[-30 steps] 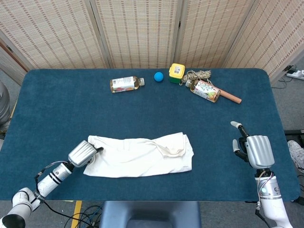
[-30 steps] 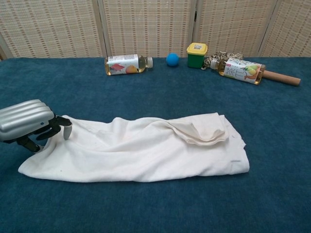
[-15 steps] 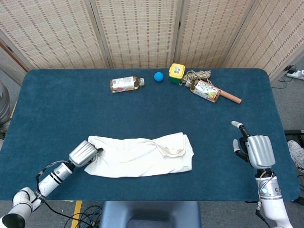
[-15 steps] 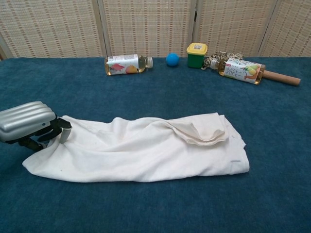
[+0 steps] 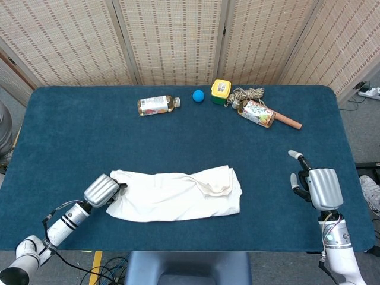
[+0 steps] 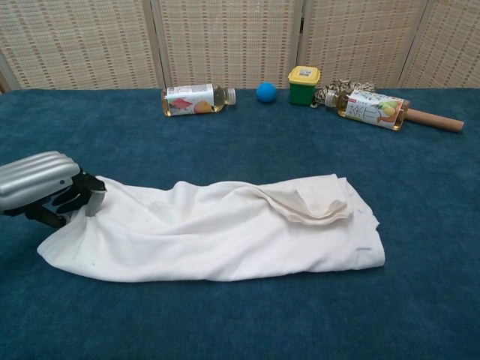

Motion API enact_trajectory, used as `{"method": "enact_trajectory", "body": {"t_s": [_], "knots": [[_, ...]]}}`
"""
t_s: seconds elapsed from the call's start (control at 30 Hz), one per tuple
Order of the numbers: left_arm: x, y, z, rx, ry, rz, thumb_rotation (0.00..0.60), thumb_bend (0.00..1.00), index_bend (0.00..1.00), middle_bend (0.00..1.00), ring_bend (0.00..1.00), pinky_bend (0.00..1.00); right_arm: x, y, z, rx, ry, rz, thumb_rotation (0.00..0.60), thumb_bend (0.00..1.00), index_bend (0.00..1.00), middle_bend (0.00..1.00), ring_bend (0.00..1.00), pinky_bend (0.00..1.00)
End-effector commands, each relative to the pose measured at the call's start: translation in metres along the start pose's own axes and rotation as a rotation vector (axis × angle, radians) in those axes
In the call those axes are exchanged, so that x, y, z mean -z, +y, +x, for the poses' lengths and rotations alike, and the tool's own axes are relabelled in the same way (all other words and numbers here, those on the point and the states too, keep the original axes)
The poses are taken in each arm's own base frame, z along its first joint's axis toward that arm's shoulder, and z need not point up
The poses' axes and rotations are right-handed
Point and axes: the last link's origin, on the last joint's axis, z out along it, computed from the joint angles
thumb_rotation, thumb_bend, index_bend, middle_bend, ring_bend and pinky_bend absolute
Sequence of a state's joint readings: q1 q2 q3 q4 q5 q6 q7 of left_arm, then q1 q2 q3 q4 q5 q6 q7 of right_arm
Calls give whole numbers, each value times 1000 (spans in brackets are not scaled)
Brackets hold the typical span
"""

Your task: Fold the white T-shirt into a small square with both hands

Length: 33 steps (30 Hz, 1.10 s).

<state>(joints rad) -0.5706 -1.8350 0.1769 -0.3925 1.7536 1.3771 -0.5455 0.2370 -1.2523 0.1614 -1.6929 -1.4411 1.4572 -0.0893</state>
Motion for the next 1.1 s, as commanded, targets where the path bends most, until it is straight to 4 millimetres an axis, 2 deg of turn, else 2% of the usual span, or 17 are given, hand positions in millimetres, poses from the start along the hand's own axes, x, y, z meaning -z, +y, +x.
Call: {"method": "enact_trajectory", "body": {"t_s": [0.03, 0.63, 1.1], "knots": [[2, 0, 1, 15, 4, 3, 600, 533, 695, 866, 806, 876, 0, 0, 0, -1, 2, 1, 600, 534, 197, 934, 951, 1000], [23, -14, 9, 111, 8, 103, 600, 568, 701, 866, 806, 876, 1, 2, 1, -21, 14, 8, 600, 534, 205, 935, 951, 1000], [63, -37, 9, 162, 1, 239, 600, 575, 702, 866, 806, 876, 0, -2, 1, -36, 19, 29, 600, 534, 209, 935, 951, 1000]]}}
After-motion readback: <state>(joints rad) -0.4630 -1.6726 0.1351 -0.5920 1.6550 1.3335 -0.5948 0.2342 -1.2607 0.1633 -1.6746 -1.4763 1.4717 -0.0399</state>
